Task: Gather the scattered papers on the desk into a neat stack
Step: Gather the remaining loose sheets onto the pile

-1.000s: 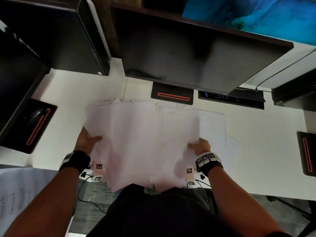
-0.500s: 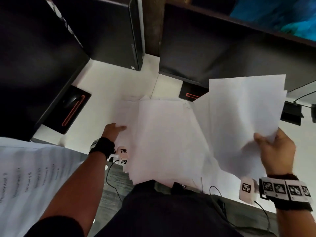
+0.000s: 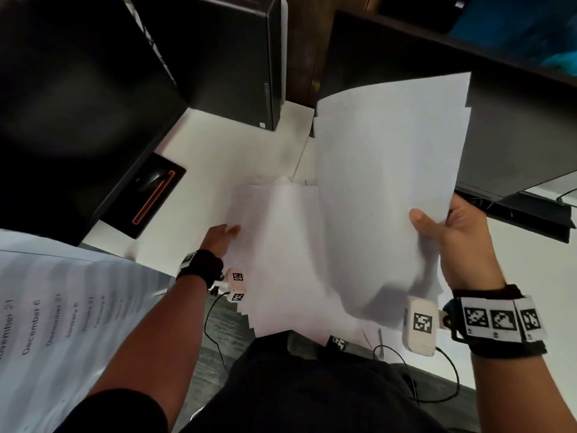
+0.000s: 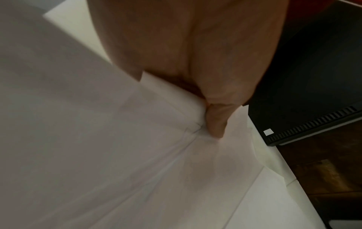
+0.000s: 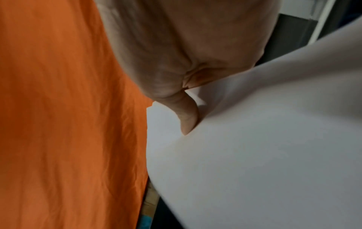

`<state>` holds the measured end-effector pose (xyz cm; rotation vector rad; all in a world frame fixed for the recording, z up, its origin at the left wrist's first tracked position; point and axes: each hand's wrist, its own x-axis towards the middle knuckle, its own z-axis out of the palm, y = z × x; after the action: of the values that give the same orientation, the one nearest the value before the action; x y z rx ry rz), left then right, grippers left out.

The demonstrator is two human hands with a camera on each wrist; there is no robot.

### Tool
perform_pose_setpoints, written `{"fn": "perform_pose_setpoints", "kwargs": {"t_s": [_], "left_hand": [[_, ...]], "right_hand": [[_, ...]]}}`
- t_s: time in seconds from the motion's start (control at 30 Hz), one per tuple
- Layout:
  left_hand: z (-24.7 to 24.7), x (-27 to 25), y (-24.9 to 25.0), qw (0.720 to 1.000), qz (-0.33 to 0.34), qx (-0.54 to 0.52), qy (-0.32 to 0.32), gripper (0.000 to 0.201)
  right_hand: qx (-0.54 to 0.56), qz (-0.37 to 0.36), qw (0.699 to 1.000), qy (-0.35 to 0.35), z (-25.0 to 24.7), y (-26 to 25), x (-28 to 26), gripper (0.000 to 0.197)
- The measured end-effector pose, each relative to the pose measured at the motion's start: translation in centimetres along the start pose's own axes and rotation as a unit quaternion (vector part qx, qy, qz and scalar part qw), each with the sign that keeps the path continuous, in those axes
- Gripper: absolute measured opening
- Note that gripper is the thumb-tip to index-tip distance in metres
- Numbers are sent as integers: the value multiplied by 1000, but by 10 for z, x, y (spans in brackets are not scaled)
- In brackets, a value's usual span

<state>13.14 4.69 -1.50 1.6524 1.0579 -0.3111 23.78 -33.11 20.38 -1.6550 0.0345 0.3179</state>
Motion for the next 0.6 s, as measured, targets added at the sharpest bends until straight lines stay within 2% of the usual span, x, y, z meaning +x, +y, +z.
{"fn": "perform_pose_setpoints", "kwargs": {"t_s": [0.07,0.13,0.2,0.27,0.33,0.47,0.53,0.6], "left_hand": [[0,-2,1,999,-8,-27,-15,63],[0,0,-2,999,-9,-46,-22,49],[2,-2,-2,999,-12,-38,-21,39],[3,-6,1,998,-17,-62,-17,35],[2,-8,-1,996,-14,-83,-8,35],[-2,-1,-12,999,-15,-40,8,41],[-4,0,-15,999,-24,-13,22,45],[-5,2,-18,999,-39,-8,34,46]], "right_hand": [[10,27,1000,1,8,15,6,34],[-33,72,997,13,17,52,19,33],[-145,115,982,34,31,91,33,29],[-267,153,950,46,46,125,41,27],[-338,187,921,48,57,153,43,32],[-362,278,889,45,66,185,43,56],[-382,286,879,28,70,193,44,62],[-397,281,874,22,73,196,43,56]]}}
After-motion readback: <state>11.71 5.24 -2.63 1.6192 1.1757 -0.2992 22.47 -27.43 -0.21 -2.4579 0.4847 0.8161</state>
